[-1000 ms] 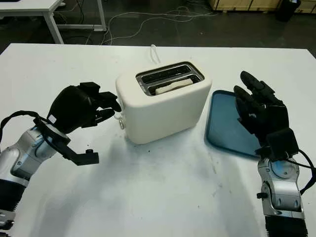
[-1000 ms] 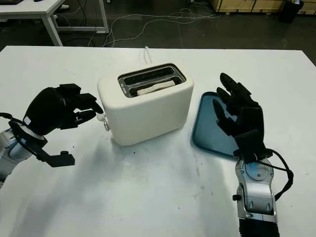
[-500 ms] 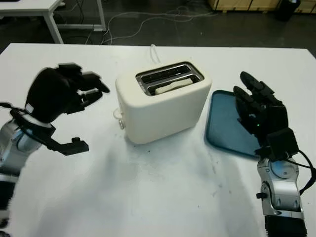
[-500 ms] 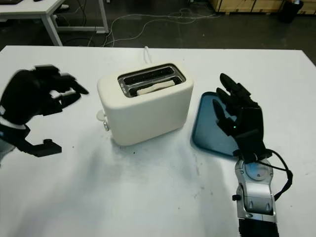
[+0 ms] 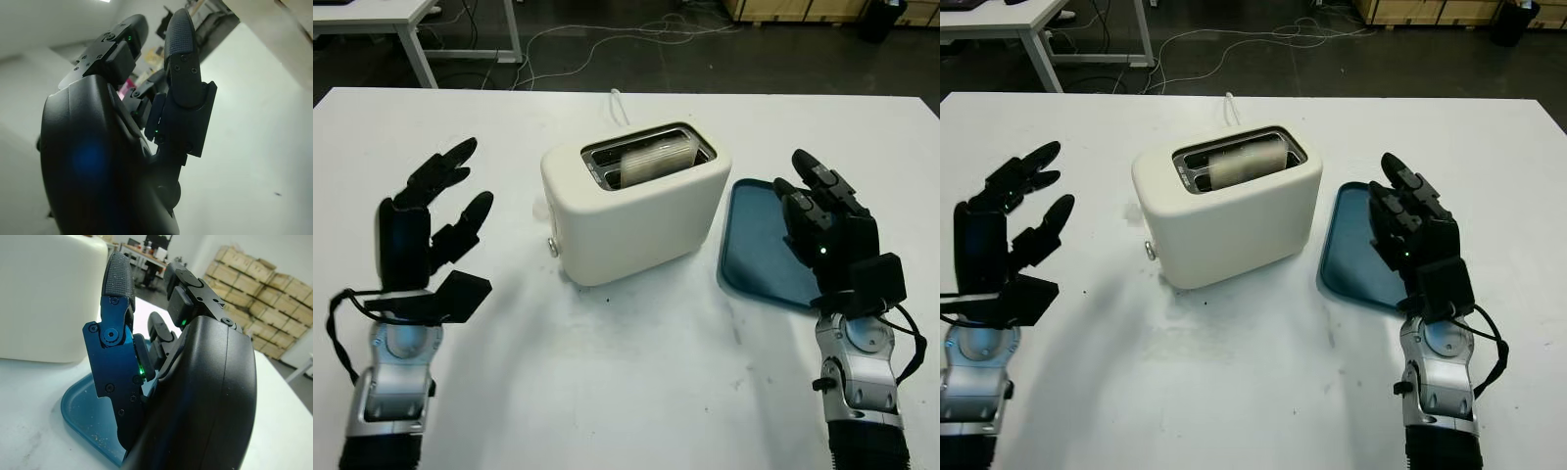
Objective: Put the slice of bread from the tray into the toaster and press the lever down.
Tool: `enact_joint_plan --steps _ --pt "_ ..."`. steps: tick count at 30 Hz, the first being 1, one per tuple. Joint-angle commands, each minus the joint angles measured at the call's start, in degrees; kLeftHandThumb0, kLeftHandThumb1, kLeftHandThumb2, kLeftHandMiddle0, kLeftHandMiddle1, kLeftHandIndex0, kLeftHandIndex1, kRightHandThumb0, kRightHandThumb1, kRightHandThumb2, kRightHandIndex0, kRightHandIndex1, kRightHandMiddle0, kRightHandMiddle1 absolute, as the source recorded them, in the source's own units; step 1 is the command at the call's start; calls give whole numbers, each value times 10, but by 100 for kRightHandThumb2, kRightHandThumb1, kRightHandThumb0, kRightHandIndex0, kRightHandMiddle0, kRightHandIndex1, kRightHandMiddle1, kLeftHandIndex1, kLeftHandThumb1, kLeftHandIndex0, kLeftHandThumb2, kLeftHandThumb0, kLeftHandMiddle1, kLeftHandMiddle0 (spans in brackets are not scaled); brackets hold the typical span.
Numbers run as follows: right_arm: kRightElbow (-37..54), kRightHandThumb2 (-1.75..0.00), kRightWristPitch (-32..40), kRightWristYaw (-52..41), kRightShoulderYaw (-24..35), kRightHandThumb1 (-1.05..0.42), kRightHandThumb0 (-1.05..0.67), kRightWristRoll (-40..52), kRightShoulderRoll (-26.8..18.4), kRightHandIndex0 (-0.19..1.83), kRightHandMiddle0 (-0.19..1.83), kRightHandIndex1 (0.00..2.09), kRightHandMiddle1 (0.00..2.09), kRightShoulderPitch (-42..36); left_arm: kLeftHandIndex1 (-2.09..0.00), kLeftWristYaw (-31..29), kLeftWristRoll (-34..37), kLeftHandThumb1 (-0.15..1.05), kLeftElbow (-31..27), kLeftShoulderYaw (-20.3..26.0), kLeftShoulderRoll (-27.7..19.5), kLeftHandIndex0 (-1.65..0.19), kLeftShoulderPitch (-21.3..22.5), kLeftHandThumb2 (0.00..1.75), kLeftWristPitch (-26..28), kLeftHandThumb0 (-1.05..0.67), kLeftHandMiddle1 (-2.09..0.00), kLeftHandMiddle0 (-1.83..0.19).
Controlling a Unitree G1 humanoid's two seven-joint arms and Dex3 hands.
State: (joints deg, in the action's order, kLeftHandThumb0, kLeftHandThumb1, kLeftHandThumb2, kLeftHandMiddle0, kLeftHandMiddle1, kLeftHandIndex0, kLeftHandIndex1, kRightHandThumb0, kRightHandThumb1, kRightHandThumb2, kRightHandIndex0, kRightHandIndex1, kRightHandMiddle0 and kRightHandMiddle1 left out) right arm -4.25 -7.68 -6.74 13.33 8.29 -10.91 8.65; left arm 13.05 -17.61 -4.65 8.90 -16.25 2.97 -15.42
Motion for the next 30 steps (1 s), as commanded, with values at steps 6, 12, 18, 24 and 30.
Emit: enact_joint_plan --steps 6,12,18,24,30 --pt "2 -43 7 -47 38 -92 -66 1 -94 52 51 1 1 20 0 -76 2 92 -10 26 -67 -50 11 41 50 -71 -8 -57" --pt "14 -48 15 -95 34 -92 -74 -41 -198 55 52 1 1 28 -1 -149 -12 92 -24 38 -160 -53 49 39 71 -74 -8 -59" --pt "46 -51 31 -109 24 -92 -79 -75 -236 56 53 1 1 25 -2 -194 -9 92 -40 32 -201 -55 72 34 93 -73 -8 -62" --pt "68 -48 33 -108 18 -92 -75 -55 -207 59 55 1 1 20 -4 -205 -2 92 -55 25 -198 -60 73 31 70 -74 -10 -69" --pt "67 -45 36 -99 11 -92 -72 -18 -147 55 53 0 0 18 -4 -207 -9 92 -68 2 -185 -62 68 31 54 -72 -9 -69"
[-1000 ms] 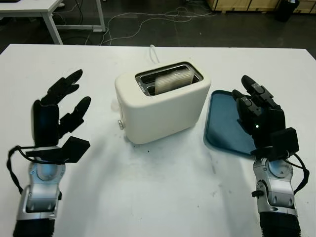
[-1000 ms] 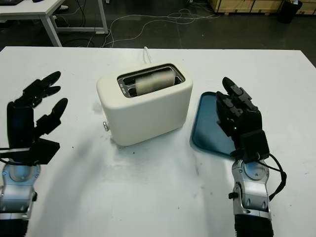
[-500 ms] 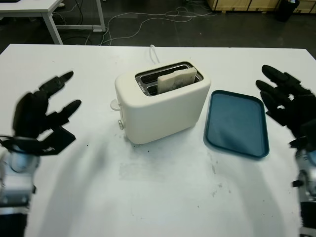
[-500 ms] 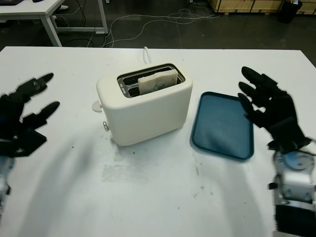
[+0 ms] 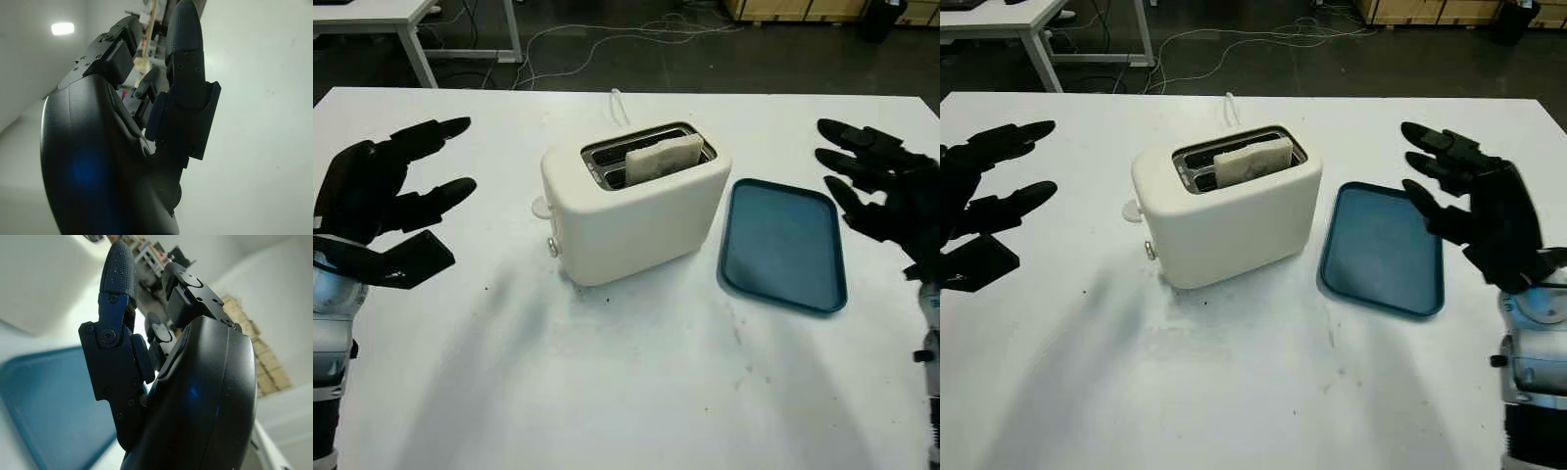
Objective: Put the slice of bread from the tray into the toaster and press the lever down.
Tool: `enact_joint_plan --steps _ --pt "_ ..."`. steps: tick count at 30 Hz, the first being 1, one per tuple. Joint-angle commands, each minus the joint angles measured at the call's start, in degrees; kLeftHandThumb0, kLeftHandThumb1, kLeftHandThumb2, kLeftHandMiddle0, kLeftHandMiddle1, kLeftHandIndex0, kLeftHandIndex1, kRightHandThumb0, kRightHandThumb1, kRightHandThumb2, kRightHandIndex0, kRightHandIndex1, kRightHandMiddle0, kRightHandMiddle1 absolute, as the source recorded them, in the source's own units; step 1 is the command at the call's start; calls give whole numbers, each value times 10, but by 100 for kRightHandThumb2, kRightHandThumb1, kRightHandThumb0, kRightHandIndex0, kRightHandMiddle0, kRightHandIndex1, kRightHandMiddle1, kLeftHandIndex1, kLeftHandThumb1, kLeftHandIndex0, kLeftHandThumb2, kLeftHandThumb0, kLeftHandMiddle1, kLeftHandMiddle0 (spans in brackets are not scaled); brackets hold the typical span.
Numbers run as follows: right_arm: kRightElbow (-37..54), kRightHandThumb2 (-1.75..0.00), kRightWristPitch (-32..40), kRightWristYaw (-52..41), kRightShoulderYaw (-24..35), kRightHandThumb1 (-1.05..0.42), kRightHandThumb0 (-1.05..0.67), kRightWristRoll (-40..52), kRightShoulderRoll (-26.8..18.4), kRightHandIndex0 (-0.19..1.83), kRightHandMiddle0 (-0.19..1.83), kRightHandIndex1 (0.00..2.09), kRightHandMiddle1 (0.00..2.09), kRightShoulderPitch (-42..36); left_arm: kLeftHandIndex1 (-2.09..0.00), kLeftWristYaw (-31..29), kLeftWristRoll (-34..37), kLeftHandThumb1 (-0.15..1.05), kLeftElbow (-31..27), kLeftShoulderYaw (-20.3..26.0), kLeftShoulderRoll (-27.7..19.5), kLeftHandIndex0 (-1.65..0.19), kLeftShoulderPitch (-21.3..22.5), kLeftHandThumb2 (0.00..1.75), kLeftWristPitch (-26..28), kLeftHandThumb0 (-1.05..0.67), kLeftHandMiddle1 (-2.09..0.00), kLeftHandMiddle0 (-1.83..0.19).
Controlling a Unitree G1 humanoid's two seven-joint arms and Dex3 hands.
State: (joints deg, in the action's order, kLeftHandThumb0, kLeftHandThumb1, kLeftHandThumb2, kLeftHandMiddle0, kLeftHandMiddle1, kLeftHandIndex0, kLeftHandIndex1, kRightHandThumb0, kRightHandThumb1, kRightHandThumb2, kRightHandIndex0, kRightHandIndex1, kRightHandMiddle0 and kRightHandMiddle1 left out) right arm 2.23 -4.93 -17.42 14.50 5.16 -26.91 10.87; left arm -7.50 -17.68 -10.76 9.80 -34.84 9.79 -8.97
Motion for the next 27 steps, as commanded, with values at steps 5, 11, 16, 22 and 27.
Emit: enact_joint_plan --steps 5,11,16,22,27 --pt "-10 -42 -3 24 -4 -92 -66 49 79 53 52 0 0 -2 -4 4 -10 92 1 -27 15 -64 -3 32 -47 -69 -10 -71" --pt "-22 -46 -8 40 -16 -92 -60 52 126 49 48 0 0 -4 -3 8 -33 92 6 -40 18 -64 -13 34 -72 -68 -10 -69" --pt "-27 -45 -9 45 -20 -92 -62 53 141 48 48 0 0 -6 -8 8 -66 92 -12 -35 0 -75 -23 35 -90 -65 -21 -76" --pt "-22 -48 -5 50 -22 -92 -61 50 146 49 47 0 0 -12 -14 15 -101 92 7 -38 -33 -103 -15 33 -166 -49 -112 -72" --pt "-23 -46 -6 48 -18 -92 -62 56 146 49 48 0 0 -12 -20 39 -144 92 28 -37 -51 -117 -8 27 -211 -46 -135 -80"
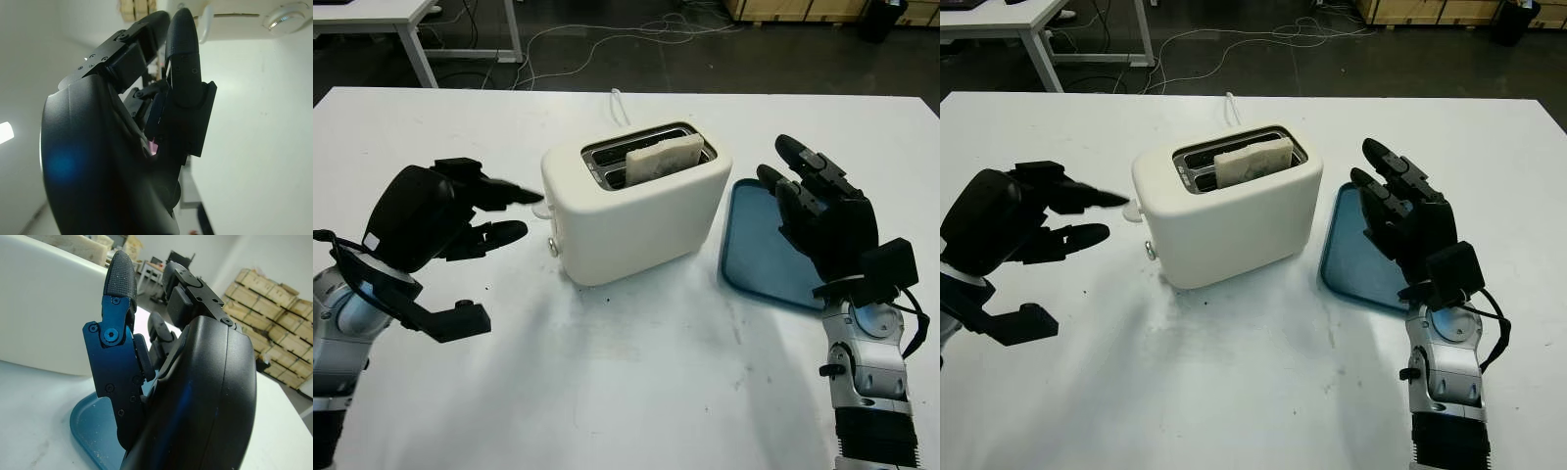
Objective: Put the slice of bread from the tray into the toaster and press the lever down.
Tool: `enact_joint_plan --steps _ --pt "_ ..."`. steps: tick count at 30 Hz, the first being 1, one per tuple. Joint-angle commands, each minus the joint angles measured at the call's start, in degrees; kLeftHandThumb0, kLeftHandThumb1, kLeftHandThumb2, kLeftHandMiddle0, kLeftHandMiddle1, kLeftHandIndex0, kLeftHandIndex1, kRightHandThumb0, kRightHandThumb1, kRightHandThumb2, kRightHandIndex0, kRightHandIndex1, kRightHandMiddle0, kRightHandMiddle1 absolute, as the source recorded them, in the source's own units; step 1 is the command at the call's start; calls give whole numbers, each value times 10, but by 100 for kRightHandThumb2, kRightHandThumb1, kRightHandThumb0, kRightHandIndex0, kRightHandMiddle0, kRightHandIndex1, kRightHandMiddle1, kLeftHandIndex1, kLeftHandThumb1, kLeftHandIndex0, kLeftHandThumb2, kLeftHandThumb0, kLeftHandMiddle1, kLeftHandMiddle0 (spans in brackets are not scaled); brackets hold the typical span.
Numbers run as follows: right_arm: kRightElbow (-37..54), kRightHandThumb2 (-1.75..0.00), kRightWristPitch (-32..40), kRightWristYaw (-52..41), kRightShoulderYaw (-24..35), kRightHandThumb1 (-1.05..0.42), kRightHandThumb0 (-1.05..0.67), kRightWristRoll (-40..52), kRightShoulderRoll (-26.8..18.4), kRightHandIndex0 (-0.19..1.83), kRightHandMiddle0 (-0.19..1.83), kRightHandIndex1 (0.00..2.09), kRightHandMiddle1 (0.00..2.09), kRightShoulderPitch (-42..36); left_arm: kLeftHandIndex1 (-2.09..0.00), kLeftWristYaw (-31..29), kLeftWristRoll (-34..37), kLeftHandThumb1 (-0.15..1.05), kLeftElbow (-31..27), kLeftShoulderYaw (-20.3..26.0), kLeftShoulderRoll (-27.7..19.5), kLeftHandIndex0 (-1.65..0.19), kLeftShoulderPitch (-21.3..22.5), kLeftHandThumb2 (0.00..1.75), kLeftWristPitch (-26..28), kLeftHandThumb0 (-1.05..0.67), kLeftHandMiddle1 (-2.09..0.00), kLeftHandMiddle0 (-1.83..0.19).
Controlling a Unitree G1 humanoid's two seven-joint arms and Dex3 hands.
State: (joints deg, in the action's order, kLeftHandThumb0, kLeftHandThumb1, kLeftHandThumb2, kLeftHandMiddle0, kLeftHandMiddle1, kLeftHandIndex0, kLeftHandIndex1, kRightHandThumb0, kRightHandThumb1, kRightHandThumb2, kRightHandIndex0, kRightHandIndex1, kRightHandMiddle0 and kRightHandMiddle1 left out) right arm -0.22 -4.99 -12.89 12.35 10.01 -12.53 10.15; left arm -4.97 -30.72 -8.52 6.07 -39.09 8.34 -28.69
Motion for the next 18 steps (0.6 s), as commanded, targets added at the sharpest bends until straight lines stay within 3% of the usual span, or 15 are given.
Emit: enact_joint_plan --steps 1,6,11,18 --pt "0 -46 -5 2 4 -92 -62 9 2 49 48 0 0 -5 -22 21 -23 92 9 2 -11 -121 6 24 -22 -45 -140 -82" --pt "-2 -46 -8 0 3 -92 -61 10 2 48 47 0 0 -5 -29 41 -63 92 22 0 -24 -126 5 17 -38 -43 -147 -84" --pt "1 -46 -7 2 3 -92 -63 10 2 48 47 0 0 -5 -34 17 -83 92 27 -18 -33 -119 22 22 -19 -39 -159 -76" --pt "5 -45 -3 0 6 -92 -62 15 1 49 48 0 0 -8 -36 18 -102 92 45 -39 -31 -111 58 21 -7 -36 -155 -78"
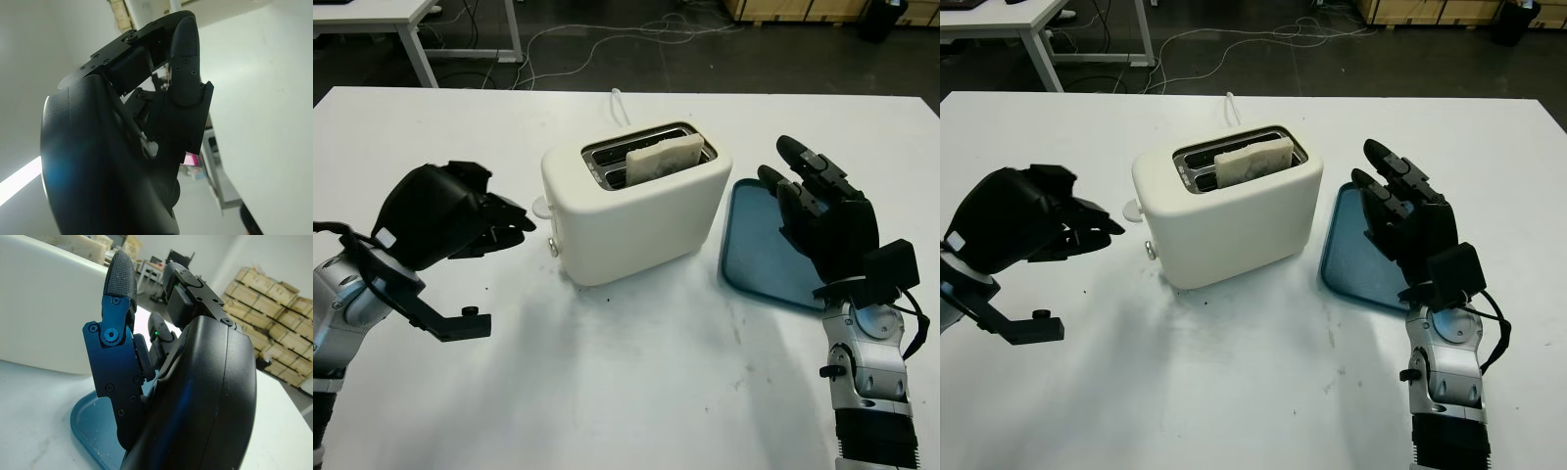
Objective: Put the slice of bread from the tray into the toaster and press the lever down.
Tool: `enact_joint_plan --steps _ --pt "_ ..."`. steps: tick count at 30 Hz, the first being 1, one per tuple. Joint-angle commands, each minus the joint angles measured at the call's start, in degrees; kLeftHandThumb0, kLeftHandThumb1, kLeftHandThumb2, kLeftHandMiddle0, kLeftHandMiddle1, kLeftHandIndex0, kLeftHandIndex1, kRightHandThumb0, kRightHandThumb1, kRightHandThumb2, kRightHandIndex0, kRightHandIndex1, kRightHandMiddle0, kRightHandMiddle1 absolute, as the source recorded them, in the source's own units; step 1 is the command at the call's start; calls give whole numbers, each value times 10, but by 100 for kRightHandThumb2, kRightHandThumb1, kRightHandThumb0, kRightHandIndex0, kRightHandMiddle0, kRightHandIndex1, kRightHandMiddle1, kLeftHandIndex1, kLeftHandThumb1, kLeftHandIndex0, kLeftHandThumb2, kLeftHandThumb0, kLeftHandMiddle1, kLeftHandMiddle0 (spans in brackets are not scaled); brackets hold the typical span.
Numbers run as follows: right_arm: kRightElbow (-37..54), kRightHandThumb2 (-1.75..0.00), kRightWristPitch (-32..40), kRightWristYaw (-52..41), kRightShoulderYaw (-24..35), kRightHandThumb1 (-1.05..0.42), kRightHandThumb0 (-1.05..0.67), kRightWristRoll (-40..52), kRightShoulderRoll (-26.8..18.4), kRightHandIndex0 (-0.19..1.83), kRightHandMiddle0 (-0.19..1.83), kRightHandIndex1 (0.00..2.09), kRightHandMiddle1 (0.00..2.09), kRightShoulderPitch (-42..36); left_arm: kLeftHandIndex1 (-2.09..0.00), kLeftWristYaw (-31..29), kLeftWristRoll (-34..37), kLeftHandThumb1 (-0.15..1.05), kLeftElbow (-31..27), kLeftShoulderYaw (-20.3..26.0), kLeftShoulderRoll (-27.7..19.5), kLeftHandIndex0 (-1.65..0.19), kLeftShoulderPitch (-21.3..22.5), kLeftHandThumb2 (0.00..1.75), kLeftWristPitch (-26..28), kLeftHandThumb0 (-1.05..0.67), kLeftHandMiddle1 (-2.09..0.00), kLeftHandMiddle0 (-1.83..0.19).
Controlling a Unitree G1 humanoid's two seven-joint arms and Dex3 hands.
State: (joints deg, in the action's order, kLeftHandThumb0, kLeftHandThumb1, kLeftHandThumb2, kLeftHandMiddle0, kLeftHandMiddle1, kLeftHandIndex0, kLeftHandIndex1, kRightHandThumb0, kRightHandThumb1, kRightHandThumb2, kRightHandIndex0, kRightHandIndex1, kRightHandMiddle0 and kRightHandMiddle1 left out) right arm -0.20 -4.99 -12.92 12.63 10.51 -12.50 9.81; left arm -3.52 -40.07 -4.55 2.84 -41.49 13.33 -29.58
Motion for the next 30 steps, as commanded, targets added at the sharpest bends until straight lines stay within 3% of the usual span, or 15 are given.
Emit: enact_joint_plan --steps 1,11,30 --pt "3 -45 -4 0 4 -92 -62 11 1 49 48 0 0 -4 -34 8 -10 92 8 -8 -6 -108 11 22 1 -36 -155 -78" --pt "4 -45 -1 3 1 -92 -61 11 4 49 48 0 0 -5 -20 61 -25 92 22 -3 -5 -93 28 33 -13 -40 -158 -76" --pt "1 -45 0 5 1 -92 -61 12 7 48 47 0 0 -6 -28 75 -14 92 43 -5 -9 -108 50 37 -44 -41 -150 -83"
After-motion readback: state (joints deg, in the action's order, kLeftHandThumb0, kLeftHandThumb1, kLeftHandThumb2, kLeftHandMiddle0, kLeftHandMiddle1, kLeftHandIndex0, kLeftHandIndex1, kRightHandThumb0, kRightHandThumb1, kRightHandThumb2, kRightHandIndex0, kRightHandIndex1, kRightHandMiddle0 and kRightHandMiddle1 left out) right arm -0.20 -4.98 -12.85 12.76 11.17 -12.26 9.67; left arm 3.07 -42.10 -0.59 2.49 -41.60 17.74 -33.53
